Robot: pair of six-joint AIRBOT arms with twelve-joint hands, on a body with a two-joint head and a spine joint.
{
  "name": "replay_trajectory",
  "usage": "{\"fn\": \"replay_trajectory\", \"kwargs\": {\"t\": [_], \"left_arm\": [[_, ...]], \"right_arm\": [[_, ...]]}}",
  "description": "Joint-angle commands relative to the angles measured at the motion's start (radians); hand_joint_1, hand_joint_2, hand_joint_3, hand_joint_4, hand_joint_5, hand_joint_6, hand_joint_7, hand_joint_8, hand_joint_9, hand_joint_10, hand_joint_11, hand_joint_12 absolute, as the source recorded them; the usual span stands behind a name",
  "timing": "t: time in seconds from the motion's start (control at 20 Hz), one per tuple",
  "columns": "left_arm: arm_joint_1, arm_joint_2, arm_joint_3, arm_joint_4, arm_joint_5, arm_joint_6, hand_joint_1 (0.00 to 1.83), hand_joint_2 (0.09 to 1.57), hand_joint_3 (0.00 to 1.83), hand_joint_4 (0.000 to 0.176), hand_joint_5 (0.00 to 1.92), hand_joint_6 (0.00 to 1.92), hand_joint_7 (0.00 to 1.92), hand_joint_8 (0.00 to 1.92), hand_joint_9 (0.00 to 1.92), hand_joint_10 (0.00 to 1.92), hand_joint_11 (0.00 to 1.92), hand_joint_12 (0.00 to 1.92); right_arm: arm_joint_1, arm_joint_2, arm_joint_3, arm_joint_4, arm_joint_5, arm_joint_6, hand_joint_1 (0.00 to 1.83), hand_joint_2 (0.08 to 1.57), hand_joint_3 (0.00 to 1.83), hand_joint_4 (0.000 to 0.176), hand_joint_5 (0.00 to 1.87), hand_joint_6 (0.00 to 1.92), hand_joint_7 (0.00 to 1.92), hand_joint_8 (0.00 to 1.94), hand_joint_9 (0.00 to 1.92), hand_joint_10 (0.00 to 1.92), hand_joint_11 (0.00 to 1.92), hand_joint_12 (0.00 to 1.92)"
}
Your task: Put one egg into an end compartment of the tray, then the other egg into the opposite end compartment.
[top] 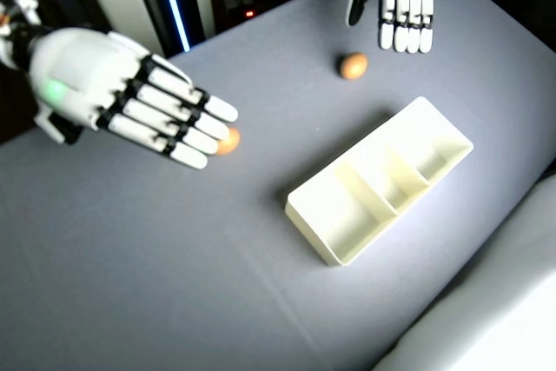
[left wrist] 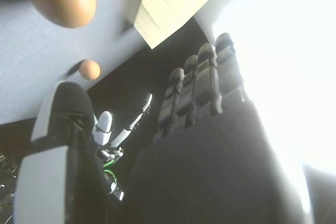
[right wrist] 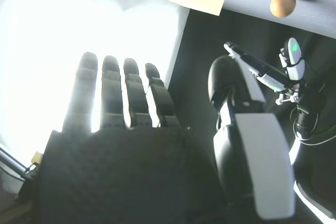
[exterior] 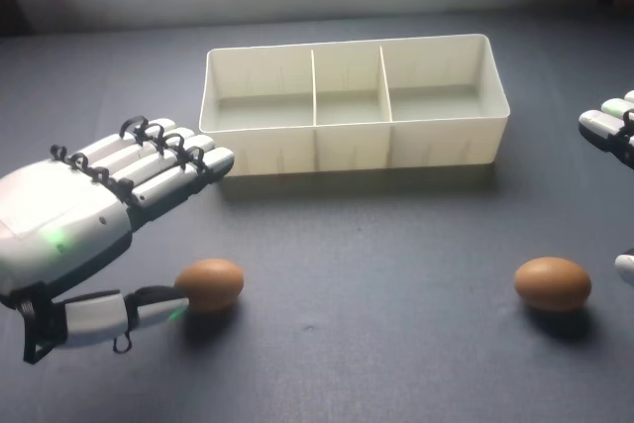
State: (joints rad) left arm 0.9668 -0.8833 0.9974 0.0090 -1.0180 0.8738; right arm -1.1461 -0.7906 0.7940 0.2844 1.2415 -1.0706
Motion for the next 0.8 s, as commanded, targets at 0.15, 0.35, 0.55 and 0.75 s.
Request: {"fn": "replay_trajectory", "kwargs": {"t": [0.15, 0.35, 0.55, 0.75], "left_arm": [[-0.014, -0.006, 0.009, 0.007, -0.098, -0.006, 0.64, 1.20, 0.00, 0.018, 0.00, 0.00, 0.02, 0.00, 0.00, 0.00, 0.00, 0.00], [-0.022, -0.017, 0.017, 0.017, -0.075, -0.012, 0.64, 1.21, 0.00, 0.027, 0.00, 0.00, 0.00, 0.00, 0.00, 0.00, 0.00, 0.00], [-0.033, -0.032, 0.030, 0.028, -0.041, -0.020, 0.62, 1.20, 0.00, 0.050, 0.00, 0.00, 0.00, 0.00, 0.00, 0.00, 0.00, 0.00], [-0.043, -0.049, 0.047, 0.033, -0.004, -0.029, 0.62, 1.19, 0.00, 0.078, 0.00, 0.00, 0.00, 0.00, 0.00, 0.00, 0.00, 0.00]], "right_arm": [[0.002, -0.001, 0.001, -0.006, 0.126, 0.008, 0.37, 1.34, 0.02, 0.000, 0.00, 0.00, 0.00, 0.00, 0.00, 0.00, 0.00, 0.00], [0.002, -0.001, 0.001, -0.006, 0.126, 0.008, 0.35, 1.34, 0.01, 0.000, 0.00, 0.00, 0.00, 0.00, 0.00, 0.00, 0.00, 0.00], [0.002, -0.001, 0.001, -0.007, 0.127, 0.009, 0.35, 1.34, 0.01, 0.000, 0.00, 0.00, 0.00, 0.00, 0.00, 0.00, 0.00, 0.00], [0.002, -0.001, 0.001, -0.007, 0.128, 0.009, 0.35, 1.34, 0.01, 0.000, 0.00, 0.00, 0.00, 0.00, 0.00, 0.00, 0.00, 0.00]]}}
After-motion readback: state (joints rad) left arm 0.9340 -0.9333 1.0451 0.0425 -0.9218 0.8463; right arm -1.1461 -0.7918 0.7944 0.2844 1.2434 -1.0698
